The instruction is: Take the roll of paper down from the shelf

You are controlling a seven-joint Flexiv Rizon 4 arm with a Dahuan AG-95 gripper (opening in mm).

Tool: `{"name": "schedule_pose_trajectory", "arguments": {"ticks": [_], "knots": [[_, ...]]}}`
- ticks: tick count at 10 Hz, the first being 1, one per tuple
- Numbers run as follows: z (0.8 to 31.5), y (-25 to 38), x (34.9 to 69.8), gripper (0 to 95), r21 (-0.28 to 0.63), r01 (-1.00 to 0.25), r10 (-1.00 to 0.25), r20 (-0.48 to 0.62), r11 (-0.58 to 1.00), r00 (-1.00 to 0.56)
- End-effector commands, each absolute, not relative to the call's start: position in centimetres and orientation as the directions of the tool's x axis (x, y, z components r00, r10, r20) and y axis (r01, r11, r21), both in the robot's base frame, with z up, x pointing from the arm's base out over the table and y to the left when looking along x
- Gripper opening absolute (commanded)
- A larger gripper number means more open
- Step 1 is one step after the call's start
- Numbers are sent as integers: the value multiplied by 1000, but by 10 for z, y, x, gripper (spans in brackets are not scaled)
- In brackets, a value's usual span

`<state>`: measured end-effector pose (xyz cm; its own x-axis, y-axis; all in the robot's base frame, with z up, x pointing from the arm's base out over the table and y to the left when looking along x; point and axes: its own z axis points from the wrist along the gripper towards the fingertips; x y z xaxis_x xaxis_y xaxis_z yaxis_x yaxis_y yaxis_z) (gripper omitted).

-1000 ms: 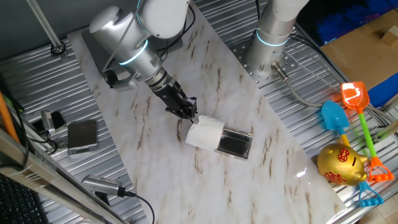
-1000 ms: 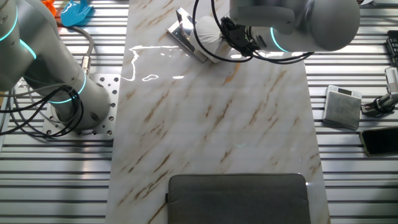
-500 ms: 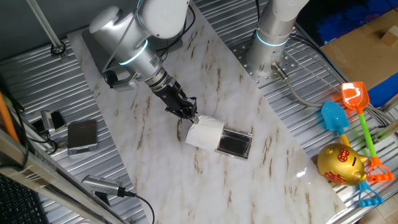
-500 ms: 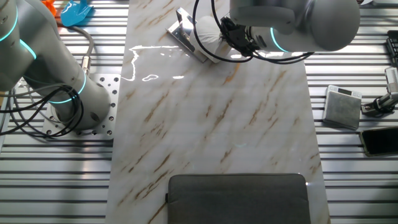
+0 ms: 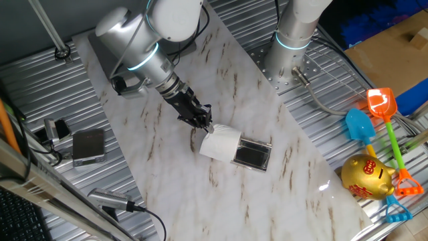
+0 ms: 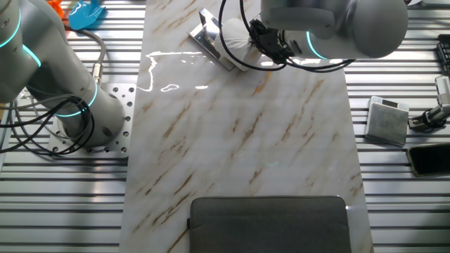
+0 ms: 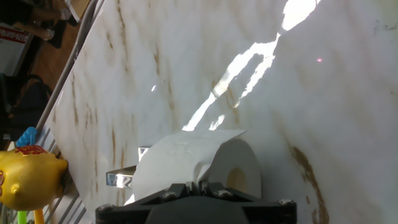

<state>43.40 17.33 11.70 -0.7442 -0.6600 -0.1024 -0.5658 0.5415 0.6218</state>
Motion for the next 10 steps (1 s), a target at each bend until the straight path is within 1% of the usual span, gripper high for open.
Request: {"name": "schedule_pose_trajectory", "arguments": {"ticks": [1, 10], "knots": [[117, 173, 434, 0, 622, -565, -660, -101, 542, -744], [117, 174, 430, 0, 621, -563, -658, -98, 546, -747]]}}
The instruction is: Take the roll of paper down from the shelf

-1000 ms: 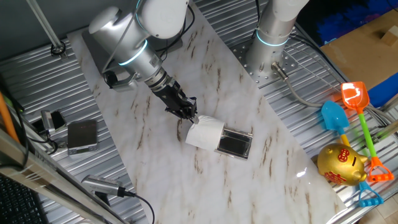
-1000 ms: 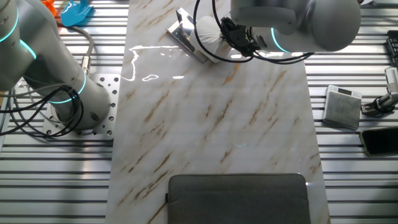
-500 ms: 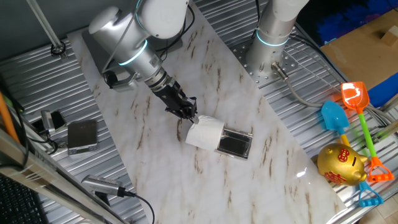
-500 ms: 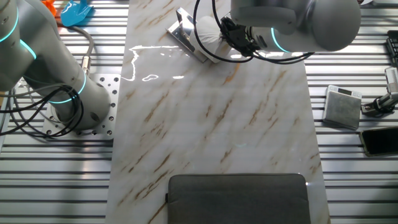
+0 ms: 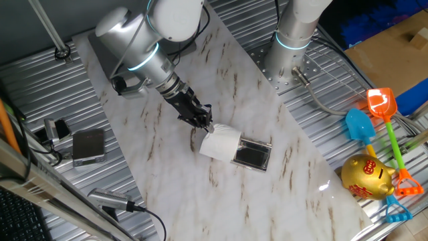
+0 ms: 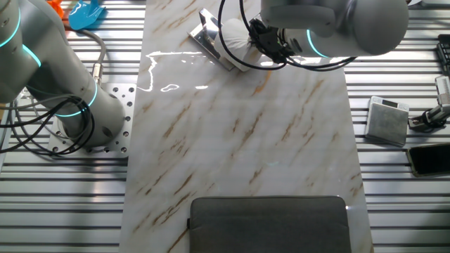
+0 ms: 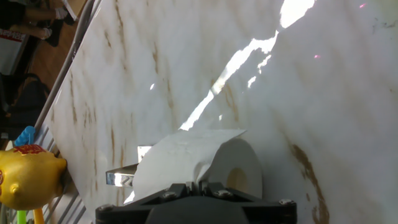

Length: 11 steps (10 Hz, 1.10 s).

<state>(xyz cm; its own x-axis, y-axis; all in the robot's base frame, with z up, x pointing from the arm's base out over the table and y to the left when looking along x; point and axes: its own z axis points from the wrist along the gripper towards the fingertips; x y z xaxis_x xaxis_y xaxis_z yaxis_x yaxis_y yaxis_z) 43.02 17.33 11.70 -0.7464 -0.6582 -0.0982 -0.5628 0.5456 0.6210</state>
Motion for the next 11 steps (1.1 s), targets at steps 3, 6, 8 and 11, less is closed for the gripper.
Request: {"name": "schedule_pose_trajectory", "arguments": {"ticks": [3, 6, 8, 11], "knots": [[115, 176, 423, 0, 619, -560, -656, -95, 550, -749], [114, 178, 420, 0, 619, -560, -654, -96, 551, -750], [113, 178, 418, 0, 620, -560, -653, -99, 550, -751], [112, 180, 415, 0, 621, -555, -648, -98, 553, -755]]}}
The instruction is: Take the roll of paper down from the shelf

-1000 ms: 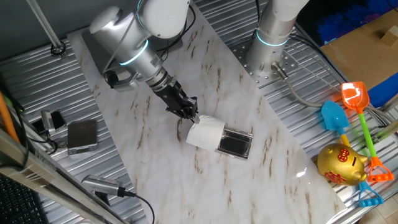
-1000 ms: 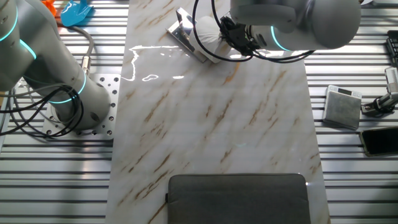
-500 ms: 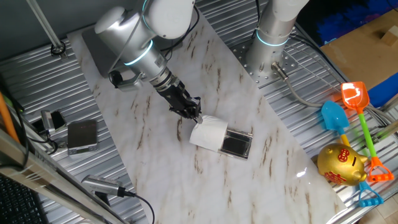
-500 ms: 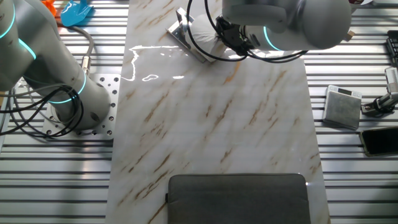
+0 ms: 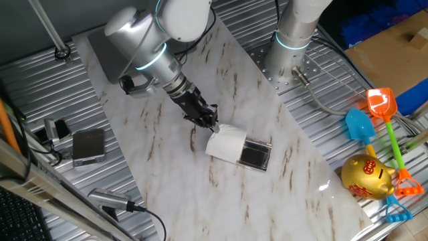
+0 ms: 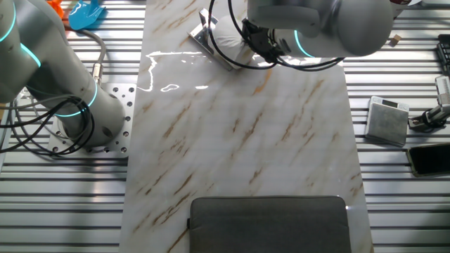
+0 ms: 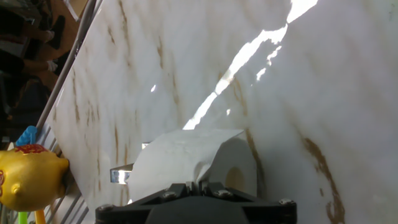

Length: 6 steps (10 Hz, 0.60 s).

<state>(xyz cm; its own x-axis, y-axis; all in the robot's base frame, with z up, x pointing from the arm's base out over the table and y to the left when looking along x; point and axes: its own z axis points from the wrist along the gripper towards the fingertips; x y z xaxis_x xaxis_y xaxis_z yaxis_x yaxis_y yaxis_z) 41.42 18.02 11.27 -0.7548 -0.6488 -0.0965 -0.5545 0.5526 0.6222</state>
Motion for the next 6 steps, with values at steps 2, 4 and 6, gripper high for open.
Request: {"name": "schedule_pose_trajectory", "arguments": {"ticks": [2, 4, 6], "knots": [[110, 183, 412, 0, 623, -548, -642, -95, 558, -761], [109, 187, 409, 0, 624, -542, -636, -92, 563, -766], [108, 189, 406, 0, 624, -539, -633, -91, 566, -769]]}}
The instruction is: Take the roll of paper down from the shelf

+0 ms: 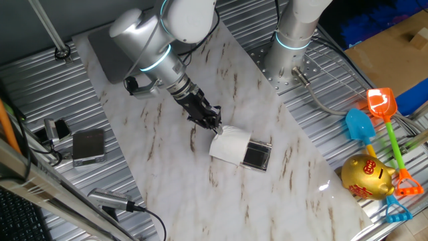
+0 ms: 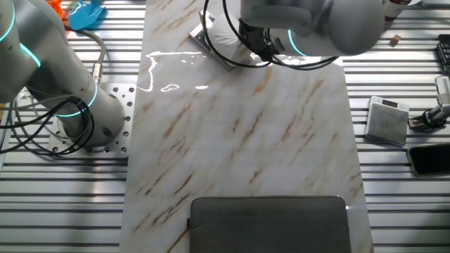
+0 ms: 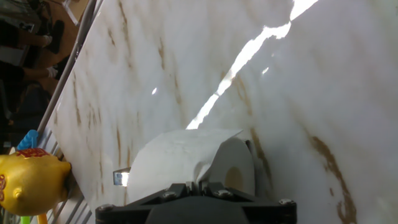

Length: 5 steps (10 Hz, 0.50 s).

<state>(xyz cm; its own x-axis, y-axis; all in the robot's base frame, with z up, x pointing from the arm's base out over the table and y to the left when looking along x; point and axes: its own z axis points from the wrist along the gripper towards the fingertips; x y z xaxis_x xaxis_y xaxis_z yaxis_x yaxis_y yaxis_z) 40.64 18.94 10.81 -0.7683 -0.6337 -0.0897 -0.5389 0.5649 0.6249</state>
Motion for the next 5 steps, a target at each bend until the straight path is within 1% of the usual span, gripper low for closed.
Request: {"name": "schedule_pose_trajectory", "arguments": {"ticks": [1, 5], "knots": [[108, 191, 405, 0, 624, -537, -631, -90, 567, -771], [107, 196, 399, 0, 624, -527, -623, -81, 577, -778]]}}
